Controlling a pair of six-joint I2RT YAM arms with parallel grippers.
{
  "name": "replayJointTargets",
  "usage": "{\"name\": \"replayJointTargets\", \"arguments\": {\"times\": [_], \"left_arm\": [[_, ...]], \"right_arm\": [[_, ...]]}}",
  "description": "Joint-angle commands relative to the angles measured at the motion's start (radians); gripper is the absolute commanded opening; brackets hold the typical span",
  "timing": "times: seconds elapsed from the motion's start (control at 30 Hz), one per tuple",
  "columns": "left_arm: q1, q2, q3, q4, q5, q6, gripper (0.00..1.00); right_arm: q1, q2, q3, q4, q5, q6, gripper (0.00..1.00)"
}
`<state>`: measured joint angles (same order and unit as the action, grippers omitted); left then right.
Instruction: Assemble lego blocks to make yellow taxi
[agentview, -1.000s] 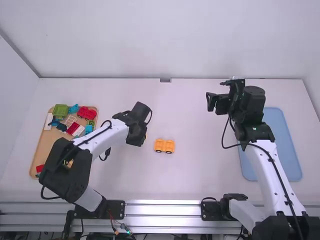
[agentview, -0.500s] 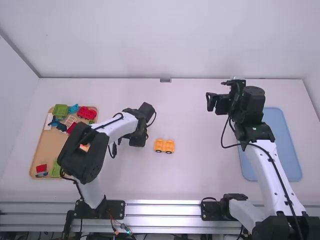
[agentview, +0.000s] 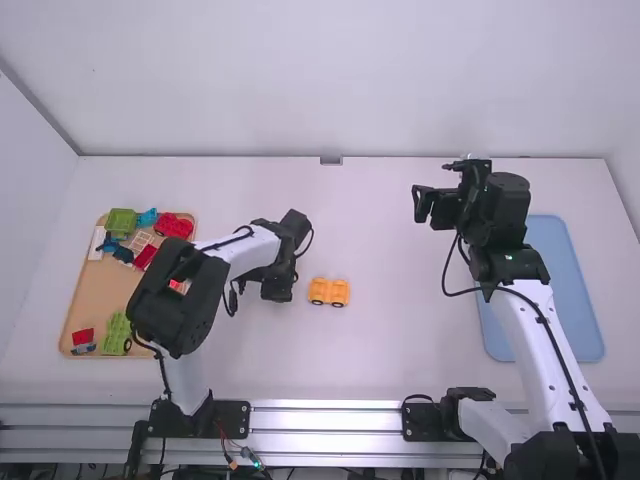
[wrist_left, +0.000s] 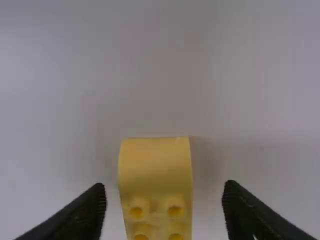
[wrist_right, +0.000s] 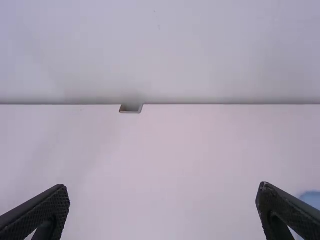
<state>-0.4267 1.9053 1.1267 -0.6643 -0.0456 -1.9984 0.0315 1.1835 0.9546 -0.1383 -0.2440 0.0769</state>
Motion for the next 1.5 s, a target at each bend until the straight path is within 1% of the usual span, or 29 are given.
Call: {"name": "replayJointTargets", "arguments": {"times": [0.0, 0.07, 0.13, 0.2, 0.23, 0.27, 0.3, 0.33, 0.37, 0.43, 0.5, 0.53, 0.57, 0.6, 0.63, 0.67, 0.7, 0.83, 0.9, 0.93, 0.97, 1.07, 1.1, 1.13, 1.2, 1.27, 1.33, 1.37, 1.47], "left_arm": [[0.002, 0.0, -0.003, -0.009, 0.003, -0.01, 0.75], [0.002, 0.0, 0.01, -0.028, 0.0, -0.008, 0.83], [0.006, -0.002, 0.023, -0.047, 0.001, 0.005, 0.84], [0.022, -0.012, 0.084, -0.139, 0.004, 0.073, 0.88], [0.024, -0.017, 0.12, -0.193, 0.004, 0.103, 0.95], [0.024, -0.018, 0.127, -0.203, 0.004, 0.109, 0.97], [0.021, -0.021, 0.172, -0.254, 0.002, 0.159, 0.99], [0.019, -0.021, 0.224, -0.307, 0.0, 0.24, 0.99], [0.019, -0.021, 0.24, -0.322, 0.0, 0.27, 0.99], [0.024, -0.021, 0.348, -0.389, 0.0, 0.525, 0.99], [0.016, -0.021, 0.408, -0.407, -0.001, 0.772, 0.99], [0.014, -0.021, 0.445, -0.409, 0.004, 1.032, 1.0], [0.014, -0.021, 0.459, -0.404, 0.004, 1.149, 0.95], [0.014, -0.021, 0.494, -0.382, 0.01, 1.533, 0.69], [0.014, -0.021, 0.502, -0.383, 0.021, 1.643, 0.67], [0.014, -0.021, 0.507, -0.385, 0.026, 1.76, 0.77], [0.014, -0.021, 0.509, -0.373, 0.026, 1.91, 0.99], [0.021, -0.021, 0.502, -0.328, -0.069, 2.276, 0.99], [0.021, -0.021, 0.502, -0.318, -0.078, 2.328, 0.99], [0.021, -0.021, 0.502, -0.319, -0.07, 2.393, 0.99], [0.021, -0.021, 0.501, -0.332, -0.019, 2.535, 0.99], [0.033, -0.027, 0.501, -0.359, 0.137, 2.797, 0.99], [0.052, -0.032, 0.501, -0.386, 0.219, 2.907, 0.99], [0.061, -0.034, 0.501, -0.402, 0.253, 2.956, 0.99], [0.111, -0.037, 0.501, -0.486, 0.398, 3.19, 0.99], [0.148, -0.037, 0.496, -0.522, 0.499, 3.315, 0.99], [0.24, -0.037, 0.442, -0.548, 0.698, 3.553, 1.0], [0.245, -0.037, 0.438, -0.547, 0.708, 3.563, 0.99], [0.353, -0.036, 0.323, -0.478, 0.901, 3.647, 0.99]], "right_arm": [[0.001, 0.006, 0.039, -0.001, -0.003, 0.002, 0.98], [0.001, 0.006, 0.039, -0.001, -0.002, 0.002, 0.98], [0.001, 0.006, 0.039, -0.001, -0.003, 0.002, 0.98], [0.001, 0.006, 0.039, -0.001, -0.002, 0.002, 0.98], [0.001, 0.006, 0.039, 0.0, -0.002, 0.002, 0.98], [0.001, 0.006, 0.039, 0.0, -0.002, 0.002, 0.98], [0.001, 0.006, 0.039, 0.0, -0.001, 0.002, 0.98], [0.002, 0.006, 0.039, 0.0, 0.003, 0.002, 0.98], [0.002, 0.006, 0.039, 0.0, 0.005, 0.002, 0.98], [0.001, 0.006, 0.039, 0.0, 0.005, 0.002, 0.98], [0.002, 0.006, 0.039, 0.0, 0.005, 0.002, 0.98], [0.002, 0.006, 0.039, 0.0, 0.005, 0.002, 0.98], [0.001, 0.006, 0.039, 0.001, 0.005, 0.002, 0.98], [0.001, 0.006, 0.039, 0.002, 0.005, 0.002, 0.98], [0.001, 0.006, 0.039, 0.002, 0.005, 0.002, 0.98], [0.001, 0.006, 0.039, 0.002, 0.005, 0.002, 0.98], [0.001, 0.006, 0.039, 0.001, 0.005, 0.002, 0.98], [0.001, 0.006, 0.039, 0.0, 0.005, 0.002, 0.98], [0.001, 0.006, 0.039, 0.002, 0.005, 0.002, 0.98], [0.001, 0.006, 0.039, 0.002, 0.005, 0.002, 0.98], [0.001, 0.006, 0.039, 0.002, 0.005, 0.002, 0.98], [0.001, 0.006, 0.039, 0.001, 0.005, 0.002, 0.98], [0.001, 0.006, 0.039, 0.001, 0.005, 0.002, 0.98], [0.001, 0.006, 0.039, 0.0, 0.005, 0.002, 0.98], [0.001, 0.006, 0.039, 0.0, 0.005, 0.002, 0.98], [0.002, 0.006, 0.039, 0.002, 0.005, 0.002, 0.98], [0.002, 0.006, 0.039, -0.001, 0.005, 0.003, 0.98], [0.002, 0.006, 0.039, -0.001, 0.005, 0.003, 0.98], [0.002, 0.006, 0.039, -0.002, 0.002, 0.003, 0.98]]}}
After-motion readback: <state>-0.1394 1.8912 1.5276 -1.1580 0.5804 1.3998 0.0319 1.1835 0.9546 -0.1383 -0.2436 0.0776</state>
